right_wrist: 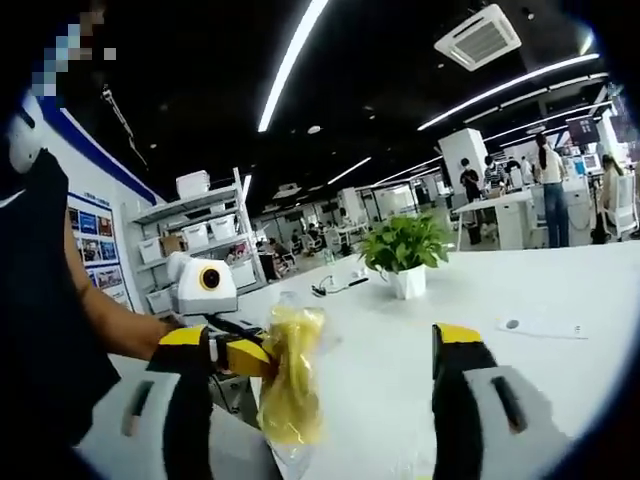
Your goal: Compare the silicone blocks by pressing each to a similar depth, holding the contact briefly, and releasing to observe deformation and rebound differences across the visible hardness samples.
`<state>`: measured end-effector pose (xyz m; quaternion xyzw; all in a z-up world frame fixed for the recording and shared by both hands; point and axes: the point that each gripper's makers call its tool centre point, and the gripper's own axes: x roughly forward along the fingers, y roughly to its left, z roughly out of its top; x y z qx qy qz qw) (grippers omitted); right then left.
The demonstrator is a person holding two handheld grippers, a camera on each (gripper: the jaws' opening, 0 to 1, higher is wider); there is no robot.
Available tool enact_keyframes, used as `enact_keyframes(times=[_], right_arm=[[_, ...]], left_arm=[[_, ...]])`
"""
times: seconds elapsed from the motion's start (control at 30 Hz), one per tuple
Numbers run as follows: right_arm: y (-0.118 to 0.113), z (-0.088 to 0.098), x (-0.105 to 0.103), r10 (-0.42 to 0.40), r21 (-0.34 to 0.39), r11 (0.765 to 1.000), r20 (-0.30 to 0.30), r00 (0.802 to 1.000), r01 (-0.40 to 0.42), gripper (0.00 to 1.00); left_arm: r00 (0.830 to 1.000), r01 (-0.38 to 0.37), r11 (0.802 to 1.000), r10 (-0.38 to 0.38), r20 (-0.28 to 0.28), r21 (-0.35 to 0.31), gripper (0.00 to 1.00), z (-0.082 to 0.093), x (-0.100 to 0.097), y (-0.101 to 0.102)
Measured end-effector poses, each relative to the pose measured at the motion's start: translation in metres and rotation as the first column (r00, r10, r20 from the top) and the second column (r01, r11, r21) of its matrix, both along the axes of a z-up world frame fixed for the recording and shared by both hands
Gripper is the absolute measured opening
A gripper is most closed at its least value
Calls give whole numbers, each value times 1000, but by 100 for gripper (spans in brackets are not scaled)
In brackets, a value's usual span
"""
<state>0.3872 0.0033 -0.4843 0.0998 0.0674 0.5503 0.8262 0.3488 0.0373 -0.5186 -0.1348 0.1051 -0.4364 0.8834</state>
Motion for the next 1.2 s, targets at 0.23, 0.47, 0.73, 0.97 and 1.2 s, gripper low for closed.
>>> enact_keyframes(times=[0.23,0.47,0.73,0.97,1.2], right_arm=[[-23,-4,6,-40,-46,998,14,999,40,97],[-48,-2,10,-98,-59,993,34,995,100,97],[-90,-26,1,-175,-122,976,60,983,181,97],[-137,-56,-6,-280,-155,946,44,959,284,97],[-180,-80,-12,-363,-185,912,46,931,365,97]], left_arm=[[1000,-9,1000,9,-12,6,0,1,-1,5],[992,1,1000,-3,-128,-10,0,1,2,10],[961,-29,999,33,-273,19,0,-3,14,29],[938,-47,997,66,-340,65,0,-22,24,41],[904,-23,998,49,-424,66,0,-46,24,44]])
